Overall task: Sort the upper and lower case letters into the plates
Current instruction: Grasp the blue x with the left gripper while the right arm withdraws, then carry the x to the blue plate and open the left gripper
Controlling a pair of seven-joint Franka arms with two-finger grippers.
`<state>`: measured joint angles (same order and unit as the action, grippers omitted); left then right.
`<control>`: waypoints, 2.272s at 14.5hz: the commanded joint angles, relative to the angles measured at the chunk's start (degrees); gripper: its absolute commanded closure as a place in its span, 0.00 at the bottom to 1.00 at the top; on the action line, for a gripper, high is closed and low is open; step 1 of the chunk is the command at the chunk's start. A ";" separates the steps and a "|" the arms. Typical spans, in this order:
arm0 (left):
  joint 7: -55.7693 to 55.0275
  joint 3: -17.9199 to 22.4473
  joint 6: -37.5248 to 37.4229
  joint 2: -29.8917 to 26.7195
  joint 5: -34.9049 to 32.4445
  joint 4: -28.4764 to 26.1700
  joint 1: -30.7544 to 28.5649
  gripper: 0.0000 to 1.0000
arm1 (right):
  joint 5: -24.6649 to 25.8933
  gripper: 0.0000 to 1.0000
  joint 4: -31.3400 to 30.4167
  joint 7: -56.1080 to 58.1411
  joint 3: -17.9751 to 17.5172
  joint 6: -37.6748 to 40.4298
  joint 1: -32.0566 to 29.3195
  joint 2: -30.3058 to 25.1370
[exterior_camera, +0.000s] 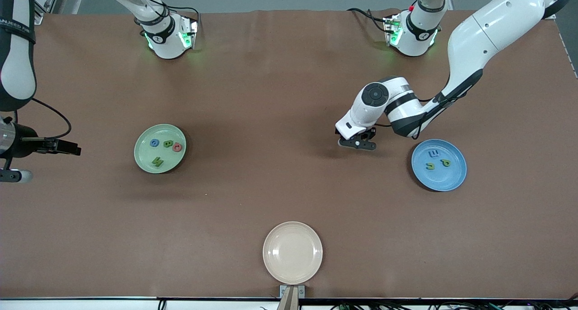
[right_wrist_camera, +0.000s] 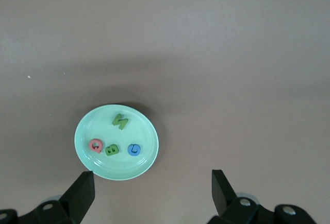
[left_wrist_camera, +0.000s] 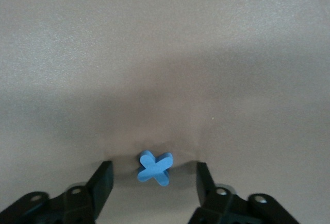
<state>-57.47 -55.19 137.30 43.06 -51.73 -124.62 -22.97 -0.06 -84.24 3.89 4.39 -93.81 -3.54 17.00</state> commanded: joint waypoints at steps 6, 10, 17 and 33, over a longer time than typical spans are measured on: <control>-0.80 0.61 0.68 -0.52 -0.30 0.08 0.82 0.52 | -1.26 0.00 1.88 -0.20 -1.14 4.05 0.81 0.58; -0.80 2.19 0.51 -0.69 -0.30 0.26 2.41 0.65 | -0.99 0.00 1.27 -0.11 -1.23 6.09 0.99 -0.74; -0.63 2.11 -1.07 -1.66 -0.21 0.61 1.79 0.90 | 0.49 0.00 -7.67 0.15 -0.88 2.33 3.10 -8.64; 31.34 -5.55 -13.82 -5.09 -0.21 7.81 -25.98 0.96 | 1.20 0.00 -9.99 0.33 -1.23 8.99 3.80 -20.87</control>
<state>-30.28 -62.37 124.19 37.86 -51.75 -118.41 -48.78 0.36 -92.74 3.91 3.34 -85.18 -0.10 -1.50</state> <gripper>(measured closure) 0.727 0.000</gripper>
